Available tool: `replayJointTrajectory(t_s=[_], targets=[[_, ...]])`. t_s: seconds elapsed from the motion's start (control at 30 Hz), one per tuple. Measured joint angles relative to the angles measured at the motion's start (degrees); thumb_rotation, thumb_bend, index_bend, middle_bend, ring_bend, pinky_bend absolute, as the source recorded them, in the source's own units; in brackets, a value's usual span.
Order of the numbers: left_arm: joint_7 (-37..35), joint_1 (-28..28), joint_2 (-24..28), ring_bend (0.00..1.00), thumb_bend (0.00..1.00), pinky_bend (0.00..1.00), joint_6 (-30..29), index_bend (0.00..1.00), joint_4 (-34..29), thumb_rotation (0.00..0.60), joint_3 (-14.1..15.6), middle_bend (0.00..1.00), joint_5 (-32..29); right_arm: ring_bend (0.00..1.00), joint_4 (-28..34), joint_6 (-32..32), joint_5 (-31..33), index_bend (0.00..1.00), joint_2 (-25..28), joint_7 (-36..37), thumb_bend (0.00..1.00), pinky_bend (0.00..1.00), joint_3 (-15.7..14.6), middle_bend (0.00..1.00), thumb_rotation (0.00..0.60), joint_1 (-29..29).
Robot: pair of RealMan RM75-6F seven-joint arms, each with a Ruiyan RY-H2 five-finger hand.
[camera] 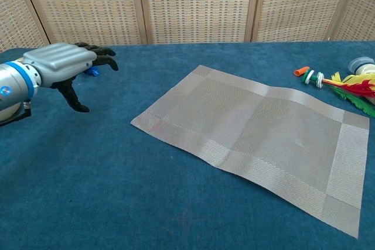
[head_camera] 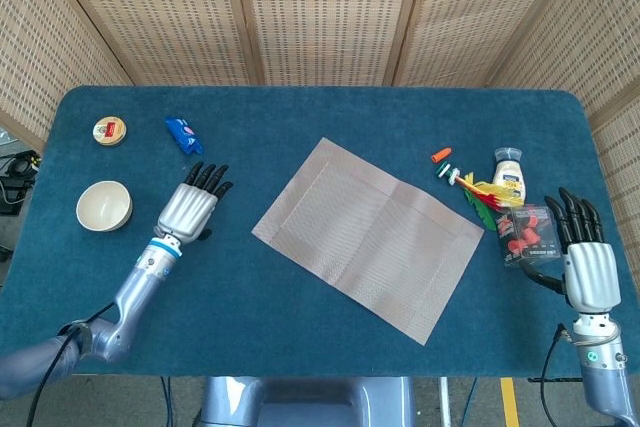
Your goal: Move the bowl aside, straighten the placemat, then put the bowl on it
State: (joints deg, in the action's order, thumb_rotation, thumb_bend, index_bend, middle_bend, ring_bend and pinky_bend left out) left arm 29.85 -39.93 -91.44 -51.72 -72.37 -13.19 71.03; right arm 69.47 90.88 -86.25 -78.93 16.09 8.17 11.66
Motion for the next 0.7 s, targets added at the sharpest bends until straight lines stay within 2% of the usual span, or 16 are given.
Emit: replayJointTrajectory(t_s=[0.33, 0.7], targets=[[1.9, -5.1, -6.5, 0.00, 0.14, 0.00, 4.3, 0.16, 7.3, 0.600, 0.7, 0.00, -2.7, 0.00, -0.3, -0.3, 0.4, 0.10, 0.2, 1.2, 0.27, 0.00, 0.6, 0.00, 0.600, -0.2], [1.5, -8.6, -11.8, 0.00, 0.15, 0.00, 5.2, 0.16, 12.8, 0.600, 1.3, 0.00, -3.3, 0.00, -0.2, -0.2, 0.1, 0.10, 0.2, 2.2, 0.27, 0.00, 0.9, 0.00, 0.600, -0.2]])
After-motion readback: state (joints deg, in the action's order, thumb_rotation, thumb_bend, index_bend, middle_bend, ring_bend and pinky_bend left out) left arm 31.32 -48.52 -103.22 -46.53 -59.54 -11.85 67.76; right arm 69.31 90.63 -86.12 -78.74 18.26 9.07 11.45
